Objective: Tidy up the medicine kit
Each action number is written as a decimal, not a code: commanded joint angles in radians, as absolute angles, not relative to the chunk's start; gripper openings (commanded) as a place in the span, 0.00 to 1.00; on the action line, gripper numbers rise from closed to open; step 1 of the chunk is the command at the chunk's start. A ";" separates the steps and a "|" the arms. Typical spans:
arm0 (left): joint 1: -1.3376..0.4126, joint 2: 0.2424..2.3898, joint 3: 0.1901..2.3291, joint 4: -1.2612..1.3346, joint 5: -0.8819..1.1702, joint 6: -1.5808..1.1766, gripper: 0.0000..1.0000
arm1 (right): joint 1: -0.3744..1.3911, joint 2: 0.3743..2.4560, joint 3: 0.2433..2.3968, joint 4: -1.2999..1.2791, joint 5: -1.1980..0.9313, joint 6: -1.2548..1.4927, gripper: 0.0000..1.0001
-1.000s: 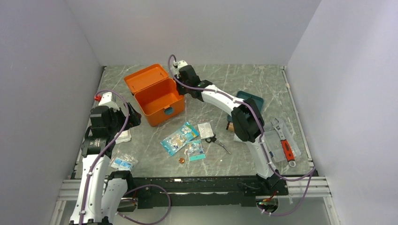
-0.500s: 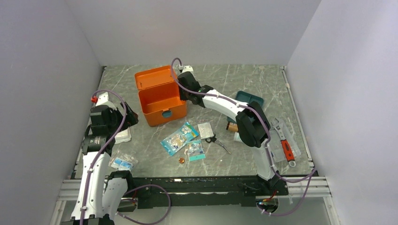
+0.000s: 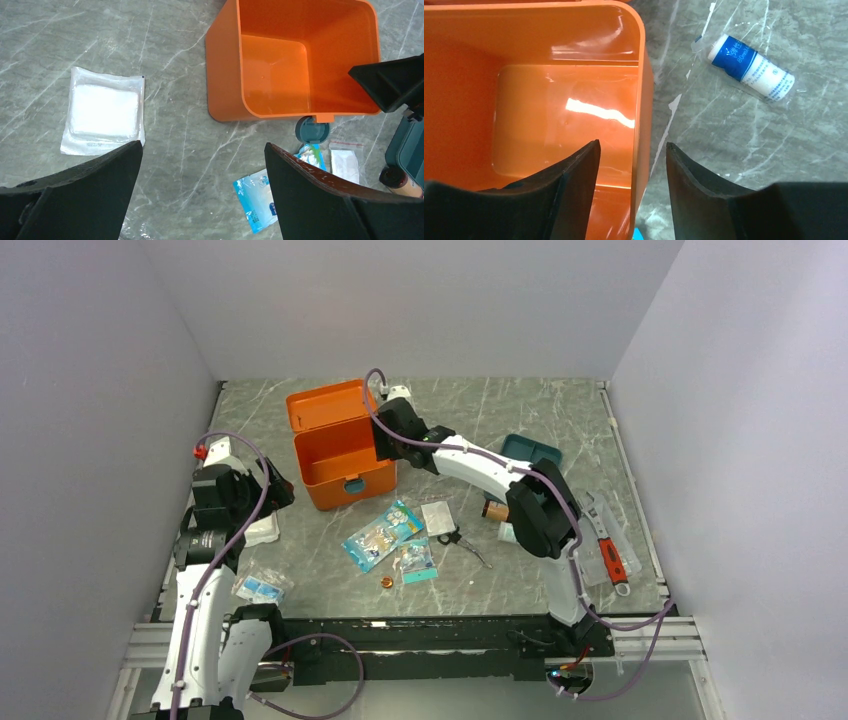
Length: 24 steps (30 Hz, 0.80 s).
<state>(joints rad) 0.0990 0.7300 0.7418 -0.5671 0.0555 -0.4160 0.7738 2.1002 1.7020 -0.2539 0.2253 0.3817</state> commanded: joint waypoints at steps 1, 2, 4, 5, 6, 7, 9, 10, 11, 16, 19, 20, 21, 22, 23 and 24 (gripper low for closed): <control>0.105 0.716 0.764 -0.568 0.062 -0.419 0.99 | 0.778 1.970 1.684 -0.193 0.250 0.343 0.56; 0.104 0.715 0.763 -0.568 0.062 -0.419 0.99 | 0.777 1.956 1.677 -0.184 0.256 0.332 0.58; 0.104 0.713 0.762 -0.570 0.063 -0.417 0.99 | 0.776 1.927 1.670 -0.174 0.270 0.312 0.60; 0.104 0.712 0.762 -0.570 0.062 -0.416 0.99 | 0.775 1.913 1.667 -0.172 0.281 0.300 0.61; 0.104 0.711 0.762 -0.570 0.061 -0.416 0.99 | 0.773 1.900 1.666 -0.172 0.295 0.287 0.62; 0.104 0.710 0.760 -0.568 0.063 -0.416 1.00 | 0.771 1.884 1.665 -0.173 0.310 0.273 0.65; 0.105 0.712 0.761 -0.567 0.073 -0.416 0.99 | 0.762 1.866 1.666 -0.178 0.340 0.243 0.68; 0.105 0.712 0.761 -0.565 0.079 -0.416 0.99 | 0.755 1.855 1.661 -0.178 0.347 0.233 0.68; 0.105 0.713 0.759 -0.563 0.083 -0.416 0.99 | 0.743 1.846 1.656 -0.176 0.347 0.228 0.68; 0.104 0.712 0.759 -0.560 0.094 -0.416 0.99 | 0.625 1.817 1.633 -0.178 0.204 0.207 0.69; 0.104 0.712 0.756 -0.556 0.109 -0.418 0.99 | 0.566 1.839 1.649 -0.201 0.104 0.131 0.72; 0.105 0.712 0.754 -0.554 0.115 -0.419 0.99 | 0.553 1.852 1.659 -0.213 0.083 0.100 0.76; 0.104 0.712 0.753 -0.550 0.123 -0.419 0.99 | 0.545 1.868 1.672 -0.227 0.064 0.059 0.81; 0.104 0.710 0.753 -0.546 0.132 -0.417 0.99 | 0.537 1.886 1.684 -0.247 0.044 0.022 0.83; 0.104 0.709 0.752 -0.542 0.139 -0.417 0.99 | 0.533 1.903 1.697 -0.263 0.032 -0.019 0.85; 0.103 0.707 0.752 -0.539 0.146 -0.416 0.99 | 0.529 1.924 1.709 -0.277 0.019 -0.056 0.87</control>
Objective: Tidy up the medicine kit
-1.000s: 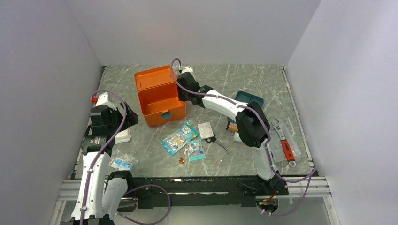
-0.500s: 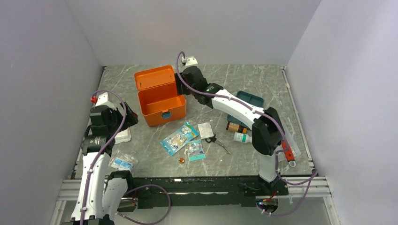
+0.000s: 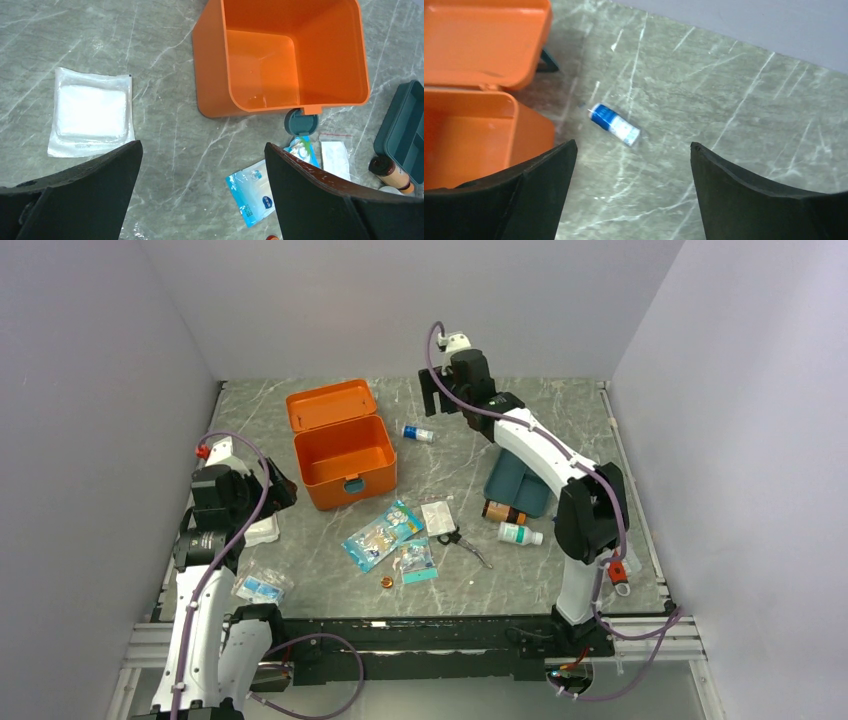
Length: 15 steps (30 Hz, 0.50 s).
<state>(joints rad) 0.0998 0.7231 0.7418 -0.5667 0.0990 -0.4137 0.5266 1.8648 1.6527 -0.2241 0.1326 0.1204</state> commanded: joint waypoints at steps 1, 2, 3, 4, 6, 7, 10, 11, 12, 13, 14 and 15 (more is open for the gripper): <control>0.104 0.706 0.751 -0.540 0.149 -0.414 0.99 | 0.523 1.932 1.714 -0.283 -0.007 -0.089 0.89; 0.104 0.704 0.752 -0.541 0.151 -0.413 1.00 | 0.518 1.944 1.713 -0.280 -0.040 -0.119 0.91; 0.104 0.702 0.750 -0.540 0.154 -0.413 0.99 | 0.512 1.952 1.709 -0.275 -0.062 -0.144 0.92; 0.104 0.699 0.749 -0.539 0.156 -0.413 0.99 | 0.509 1.961 1.706 -0.269 -0.078 -0.167 0.93; 0.104 0.695 0.748 -0.537 0.160 -0.414 0.99 | 0.500 1.983 1.709 -0.265 -0.119 -0.217 0.94; 0.104 0.694 0.748 -0.536 0.164 -0.415 0.99 | 0.497 1.995 1.715 -0.269 -0.141 -0.236 0.94; 0.104 0.688 0.736 -0.520 0.191 -0.421 0.99 | 0.483 2.042 1.755 -0.284 -0.200 -0.281 0.96; 0.104 0.687 0.734 -0.518 0.198 -0.422 0.99 | 0.480 2.065 1.782 -0.302 -0.220 -0.288 0.96; 0.104 0.687 0.733 -0.516 0.204 -0.423 0.99 | 0.474 2.089 1.812 -0.327 -0.238 -0.291 0.96; 0.104 0.685 0.732 -0.515 0.208 -0.423 0.99 | 0.469 2.116 1.840 -0.343 -0.252 -0.293 0.96; 0.105 0.684 0.731 -0.513 0.212 -0.423 0.99 | 0.465 2.140 1.864 -0.351 -0.273 -0.300 0.96; 0.104 0.683 0.731 -0.512 0.215 -0.423 0.99 | 0.463 2.168 1.881 -0.356 -0.289 -0.309 0.96</control>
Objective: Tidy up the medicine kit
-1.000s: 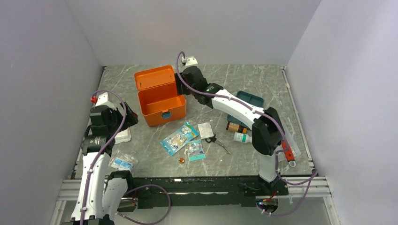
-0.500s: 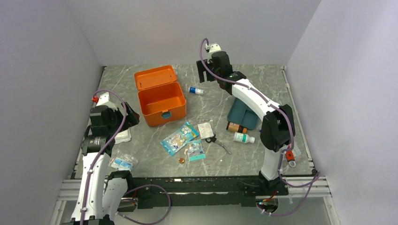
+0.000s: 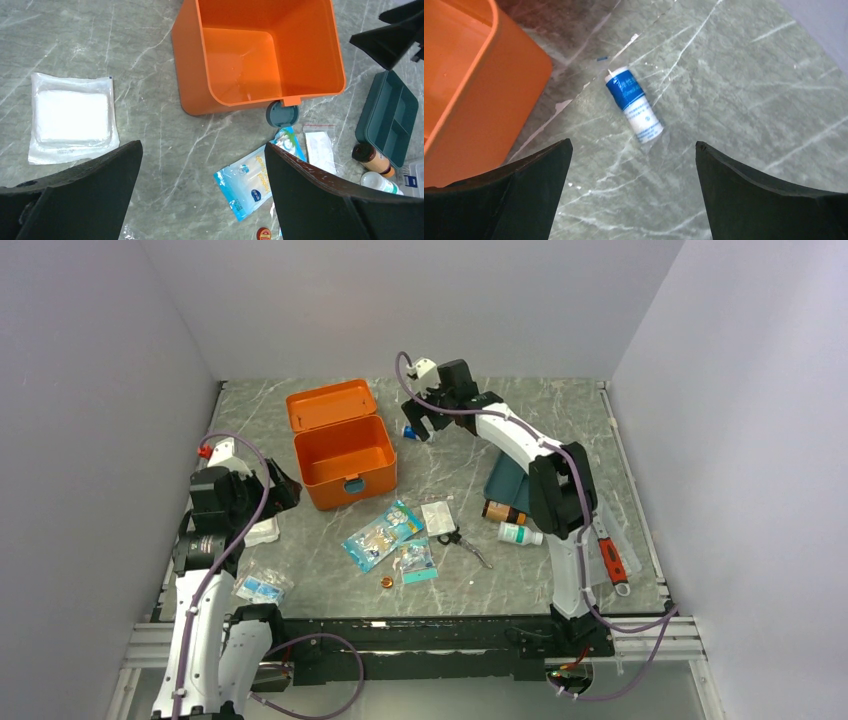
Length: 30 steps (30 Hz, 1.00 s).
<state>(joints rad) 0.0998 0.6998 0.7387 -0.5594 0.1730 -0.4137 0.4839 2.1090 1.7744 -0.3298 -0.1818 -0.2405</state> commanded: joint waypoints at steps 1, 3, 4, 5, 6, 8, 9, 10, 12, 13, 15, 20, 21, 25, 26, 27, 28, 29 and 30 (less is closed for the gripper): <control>0.104 0.683 0.729 -0.510 0.219 -0.424 0.99 | 0.462 2.190 1.907 -0.363 -0.298 -0.316 0.96; 0.104 0.681 0.727 -0.508 0.226 -0.425 0.99 | 0.460 2.230 1.950 -0.386 -0.314 -0.328 0.96; 0.104 0.681 0.727 -0.506 0.229 -0.425 0.99 | 0.458 2.249 1.975 -0.398 -0.321 -0.331 0.96; 0.104 0.680 0.726 -0.505 0.233 -0.425 1.00 | 0.458 2.267 1.994 -0.409 -0.326 -0.333 0.96; 0.104 0.682 0.725 -0.504 0.236 -0.425 0.99 | 0.457 2.282 2.009 -0.413 -0.328 -0.337 0.96; 0.104 0.680 0.724 -0.504 0.241 -0.426 0.99 | 0.454 2.304 2.022 -0.404 -0.339 -0.338 0.96; 0.104 0.679 0.723 -0.500 0.247 -0.426 0.99 | 0.453 2.315 2.033 -0.408 -0.348 -0.338 0.96; 0.104 0.679 0.721 -0.498 0.250 -0.427 0.99 | 0.451 2.330 2.048 -0.416 -0.357 -0.340 0.96; 0.104 0.681 0.721 -0.496 0.256 -0.428 0.99 | 0.447 2.362 2.086 -0.438 -0.370 -0.337 0.95; 0.104 0.681 0.721 -0.496 0.257 -0.428 0.99 | 0.446 2.380 2.104 -0.449 -0.374 -0.333 0.95; 0.105 0.684 0.721 -0.496 0.258 -0.428 0.99 | 0.442 2.404 2.130 -0.468 -0.386 -0.326 0.95; 0.104 0.689 0.719 -0.494 0.262 -0.430 0.99 | 0.440 2.441 2.149 -0.475 -0.386 -0.309 0.95; 0.104 0.690 0.718 -0.494 0.262 -0.430 0.99 | 0.439 2.449 2.156 -0.479 -0.387 -0.304 0.95; 0.105 0.691 0.718 -0.494 0.261 -0.430 0.99 | 0.438 2.482 2.182 -0.492 -0.405 -0.280 0.94; 0.104 0.689 0.718 -0.493 0.261 -0.430 0.99 | 0.438 2.489 2.187 -0.493 -0.406 -0.271 0.94; 0.104 0.690 0.719 -0.493 0.259 -0.430 0.99 | 0.439 2.495 2.194 -0.497 -0.409 -0.266 0.94; 0.104 0.690 0.719 -0.495 0.259 -0.430 1.00 | 0.439 2.502 2.199 -0.502 -0.414 -0.262 0.95; 0.104 0.690 0.718 -0.494 0.259 -0.430 0.99 | 0.439 2.506 2.203 -0.505 -0.418 -0.258 0.94; 0.104 0.688 0.718 -0.495 0.259 -0.429 0.99 | 0.439 2.512 2.208 -0.509 -0.421 -0.256 0.94</control>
